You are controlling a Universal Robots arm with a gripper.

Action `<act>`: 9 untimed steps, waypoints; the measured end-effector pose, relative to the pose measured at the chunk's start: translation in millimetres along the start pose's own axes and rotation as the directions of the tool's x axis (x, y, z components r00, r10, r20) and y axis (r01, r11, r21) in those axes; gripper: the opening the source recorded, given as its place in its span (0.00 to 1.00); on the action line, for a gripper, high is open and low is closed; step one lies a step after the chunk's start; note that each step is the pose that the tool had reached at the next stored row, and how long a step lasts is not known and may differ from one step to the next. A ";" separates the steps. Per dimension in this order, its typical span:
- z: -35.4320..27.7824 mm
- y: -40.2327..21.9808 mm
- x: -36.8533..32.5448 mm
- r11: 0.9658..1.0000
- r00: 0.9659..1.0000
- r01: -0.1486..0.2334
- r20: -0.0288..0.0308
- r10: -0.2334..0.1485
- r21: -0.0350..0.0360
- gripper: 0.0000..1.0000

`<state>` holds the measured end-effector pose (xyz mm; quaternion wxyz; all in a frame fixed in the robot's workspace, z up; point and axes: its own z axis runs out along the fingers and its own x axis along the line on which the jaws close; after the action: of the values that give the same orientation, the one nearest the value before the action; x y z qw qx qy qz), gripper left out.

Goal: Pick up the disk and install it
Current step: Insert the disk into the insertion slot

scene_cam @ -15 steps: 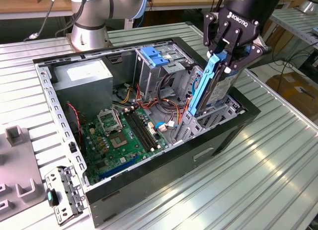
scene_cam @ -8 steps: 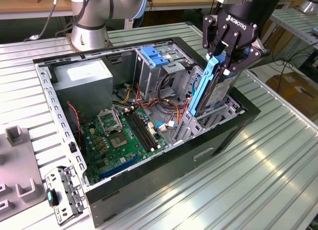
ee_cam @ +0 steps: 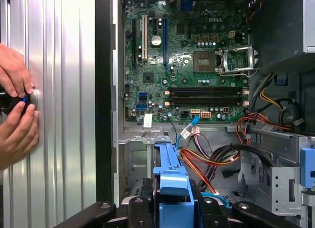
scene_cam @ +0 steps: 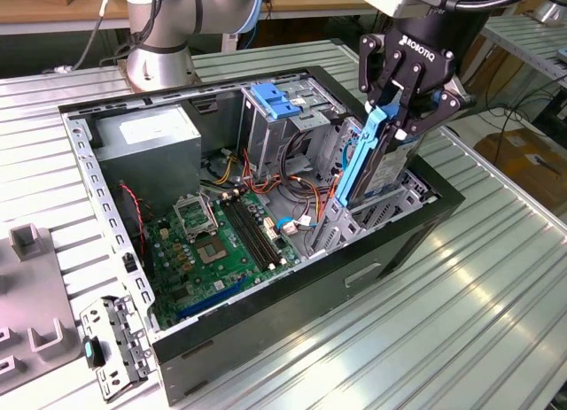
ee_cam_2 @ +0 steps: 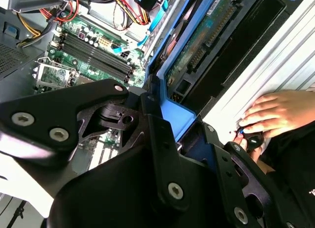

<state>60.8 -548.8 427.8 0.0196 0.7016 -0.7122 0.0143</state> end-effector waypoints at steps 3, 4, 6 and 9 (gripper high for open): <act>3.4 0.0 -0.2 1.000 1.000 0.000 0.000 0.000 0.000 0.37; 4.8 0.0 -0.2 1.000 1.000 0.000 0.000 0.000 0.000 0.37; 7.2 0.0 -0.3 1.000 1.000 0.000 0.000 0.000 0.000 0.37; 11.4 -0.1 -0.5 1.000 1.000 0.000 0.000 0.000 0.000 0.37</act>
<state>60.8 -548.8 416.4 0.0196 0.7016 -0.7122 0.0143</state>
